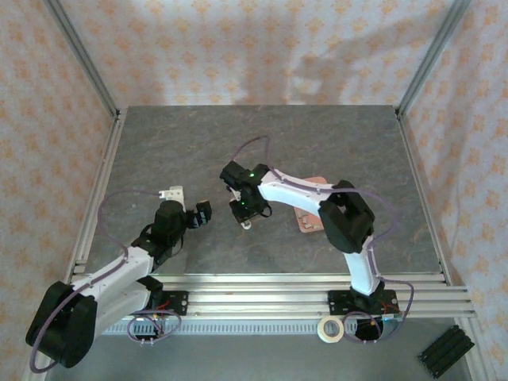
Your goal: Load the staples into the stapler
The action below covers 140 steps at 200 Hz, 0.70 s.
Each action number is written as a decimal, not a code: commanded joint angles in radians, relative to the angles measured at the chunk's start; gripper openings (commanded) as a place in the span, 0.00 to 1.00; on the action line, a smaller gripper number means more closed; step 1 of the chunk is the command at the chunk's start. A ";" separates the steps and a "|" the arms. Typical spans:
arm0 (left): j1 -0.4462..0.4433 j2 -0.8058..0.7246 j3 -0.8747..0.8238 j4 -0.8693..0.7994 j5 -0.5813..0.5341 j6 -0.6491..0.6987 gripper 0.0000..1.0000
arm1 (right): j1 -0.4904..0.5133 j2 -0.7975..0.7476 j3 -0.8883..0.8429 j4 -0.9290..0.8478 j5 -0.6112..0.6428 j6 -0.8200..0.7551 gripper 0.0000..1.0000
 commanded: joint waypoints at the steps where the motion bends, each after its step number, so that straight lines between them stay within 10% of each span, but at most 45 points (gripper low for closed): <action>1: 0.010 0.038 0.030 0.074 0.113 0.030 0.95 | -0.032 -0.121 -0.069 0.088 0.010 0.057 0.35; 140: 0.010 0.436 0.240 0.287 0.458 0.047 0.92 | -0.121 -0.261 -0.374 0.333 -0.151 0.244 0.30</action>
